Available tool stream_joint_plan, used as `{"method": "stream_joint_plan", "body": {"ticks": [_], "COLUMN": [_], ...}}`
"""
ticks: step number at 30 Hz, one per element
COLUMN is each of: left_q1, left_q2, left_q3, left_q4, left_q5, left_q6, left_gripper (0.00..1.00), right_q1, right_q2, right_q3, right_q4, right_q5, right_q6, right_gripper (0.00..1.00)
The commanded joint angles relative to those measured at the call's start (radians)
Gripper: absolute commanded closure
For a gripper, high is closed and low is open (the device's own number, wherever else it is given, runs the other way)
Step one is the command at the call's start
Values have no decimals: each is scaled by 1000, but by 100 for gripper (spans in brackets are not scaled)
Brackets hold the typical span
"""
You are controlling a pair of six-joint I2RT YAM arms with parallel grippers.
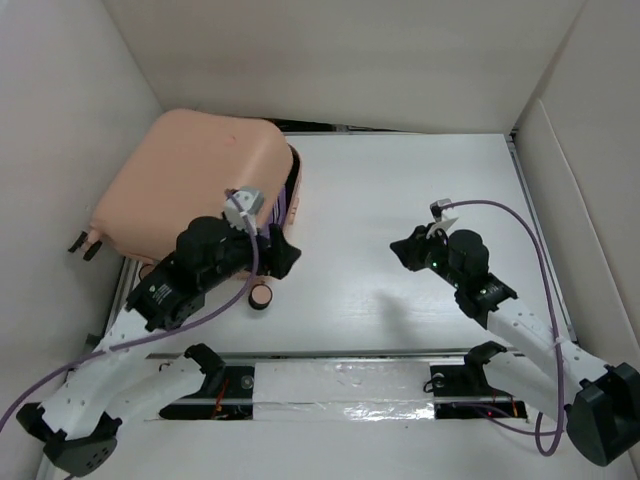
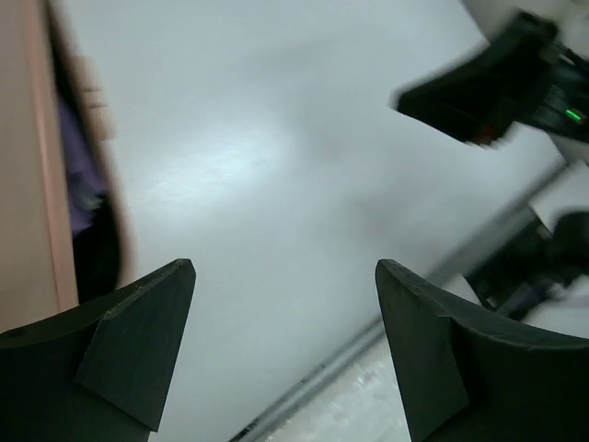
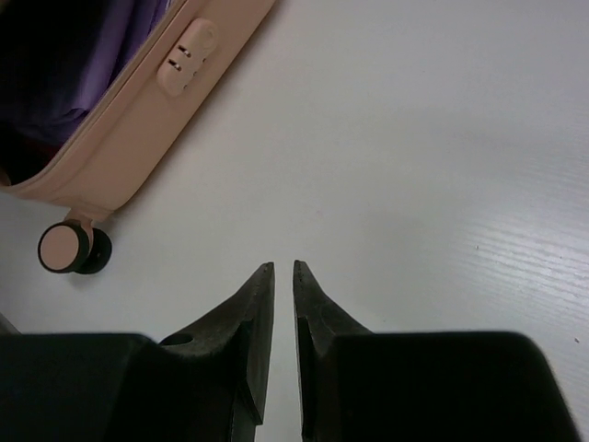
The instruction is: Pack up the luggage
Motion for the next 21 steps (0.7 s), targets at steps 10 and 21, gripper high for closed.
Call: {"method": "stream_joint_plan", "body": {"ticks": [10,21], "left_q1": [73,800], "left_q2": [403,766], "left_q3": [463,645], "left_q4": [162,207], "left_q5": [216,-164], "left_q6": [51,-123], "left_gripper": [28,95], "right_q1": [62,139], "right_q2": [-20,-72], "right_q3": [124,91], "right_q4": [-21,-67], "right_q5": [72,76], "right_q6": [-18,-52], "right_gripper": [92,100]}}
